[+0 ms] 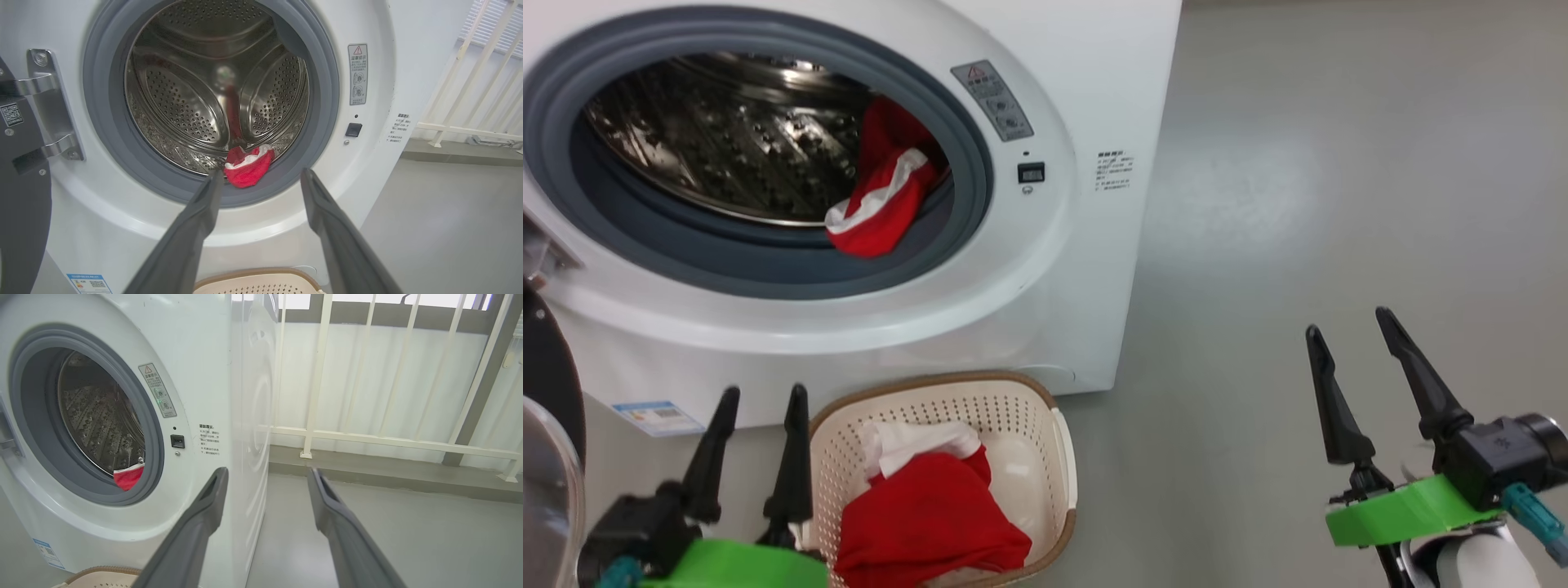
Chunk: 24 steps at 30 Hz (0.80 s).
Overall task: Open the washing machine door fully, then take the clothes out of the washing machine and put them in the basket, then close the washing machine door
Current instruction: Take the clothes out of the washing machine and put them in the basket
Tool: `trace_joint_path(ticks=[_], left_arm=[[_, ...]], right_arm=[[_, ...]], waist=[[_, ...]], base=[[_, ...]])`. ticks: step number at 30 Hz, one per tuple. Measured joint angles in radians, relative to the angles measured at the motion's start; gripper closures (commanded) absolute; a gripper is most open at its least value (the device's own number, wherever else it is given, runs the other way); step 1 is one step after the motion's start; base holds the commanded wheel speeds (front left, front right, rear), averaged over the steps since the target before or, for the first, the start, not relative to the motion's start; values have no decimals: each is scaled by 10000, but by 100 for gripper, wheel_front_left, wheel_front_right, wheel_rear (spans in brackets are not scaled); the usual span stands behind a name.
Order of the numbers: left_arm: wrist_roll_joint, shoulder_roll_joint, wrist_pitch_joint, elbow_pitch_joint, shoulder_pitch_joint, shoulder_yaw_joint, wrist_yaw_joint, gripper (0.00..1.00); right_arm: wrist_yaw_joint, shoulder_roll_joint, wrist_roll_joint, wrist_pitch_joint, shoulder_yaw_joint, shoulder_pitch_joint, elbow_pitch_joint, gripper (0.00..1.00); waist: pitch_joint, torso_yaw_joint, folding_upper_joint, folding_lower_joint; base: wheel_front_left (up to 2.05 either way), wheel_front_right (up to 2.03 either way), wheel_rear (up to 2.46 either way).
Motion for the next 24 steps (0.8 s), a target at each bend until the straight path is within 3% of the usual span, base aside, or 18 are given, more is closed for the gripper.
trace_joint_path(ticks=[8, 24], left_arm=[[-27, -29, -4, 784, -2009, -176, -263, 0], [-35, 17, -36, 3814, -7147, -297, -713, 0]], right_arm=[[0, -6, -82, -2, 92, -842, -165, 0], [0, -50, -341, -2, 159, -2119, -221, 0]], waist=[[1088, 177, 0, 0], [3479, 436, 0, 0]], base=[[0, 0, 0], [0, 0, 0]])
